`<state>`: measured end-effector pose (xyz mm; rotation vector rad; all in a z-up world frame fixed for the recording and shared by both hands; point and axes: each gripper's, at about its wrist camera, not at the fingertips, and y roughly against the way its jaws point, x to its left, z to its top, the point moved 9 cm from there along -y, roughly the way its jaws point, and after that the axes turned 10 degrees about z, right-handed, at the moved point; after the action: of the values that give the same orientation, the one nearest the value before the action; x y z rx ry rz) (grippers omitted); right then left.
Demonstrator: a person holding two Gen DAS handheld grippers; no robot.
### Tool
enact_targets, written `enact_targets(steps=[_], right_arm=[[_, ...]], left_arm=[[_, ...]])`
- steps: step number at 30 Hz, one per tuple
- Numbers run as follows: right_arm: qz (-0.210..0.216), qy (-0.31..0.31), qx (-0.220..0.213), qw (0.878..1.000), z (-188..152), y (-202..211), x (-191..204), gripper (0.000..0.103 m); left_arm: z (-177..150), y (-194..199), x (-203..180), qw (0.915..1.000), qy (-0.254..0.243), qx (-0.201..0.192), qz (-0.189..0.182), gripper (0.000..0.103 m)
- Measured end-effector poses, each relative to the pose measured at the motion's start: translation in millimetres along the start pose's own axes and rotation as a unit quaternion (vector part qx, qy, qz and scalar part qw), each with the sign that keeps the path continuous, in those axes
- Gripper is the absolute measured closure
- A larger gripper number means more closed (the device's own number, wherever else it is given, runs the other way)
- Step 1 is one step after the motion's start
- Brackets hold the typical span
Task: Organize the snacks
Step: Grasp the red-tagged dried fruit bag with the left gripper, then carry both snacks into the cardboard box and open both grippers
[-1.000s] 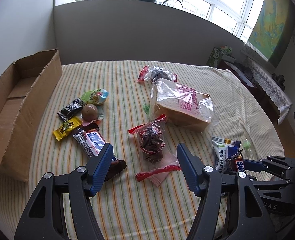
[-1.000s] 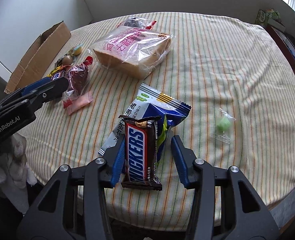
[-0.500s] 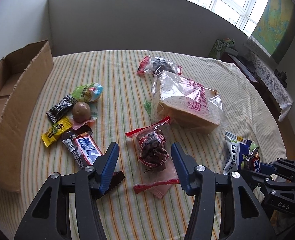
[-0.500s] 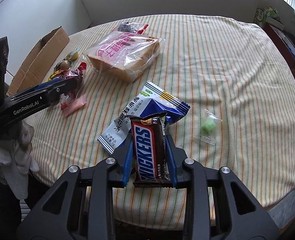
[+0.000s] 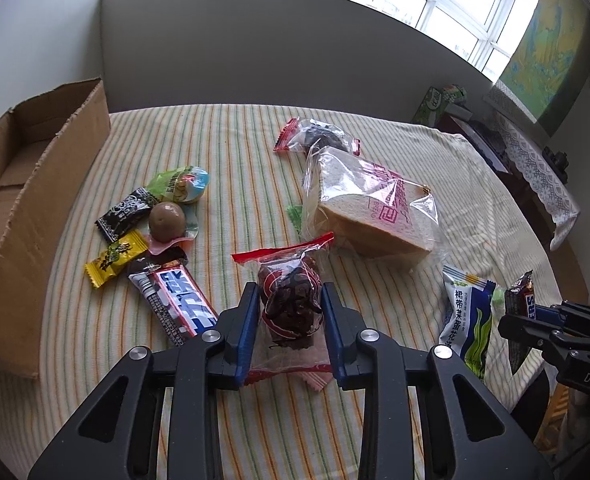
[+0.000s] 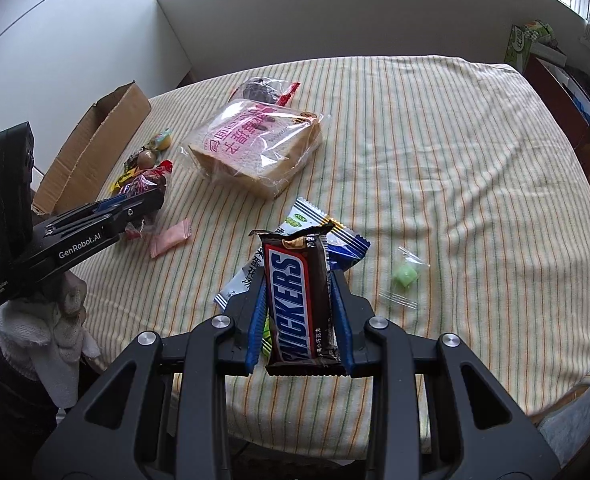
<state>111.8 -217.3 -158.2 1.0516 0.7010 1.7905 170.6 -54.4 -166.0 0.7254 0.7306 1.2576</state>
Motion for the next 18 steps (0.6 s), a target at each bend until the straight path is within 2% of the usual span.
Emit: enact_targets(steps=[10, 18], right_arm=[[0.029, 0.060, -0.017, 0.998, 40, -4, 55, 0.072], [0.055, 0.134, -0.024, 0.989, 78, -24, 131, 0.072]], left_arm=[[17, 49, 29, 0.9985, 0.020, -0.049, 0.011, 0.074], [27, 86, 90, 0.9934, 0.048, -0.083, 0.063, 0.074]])
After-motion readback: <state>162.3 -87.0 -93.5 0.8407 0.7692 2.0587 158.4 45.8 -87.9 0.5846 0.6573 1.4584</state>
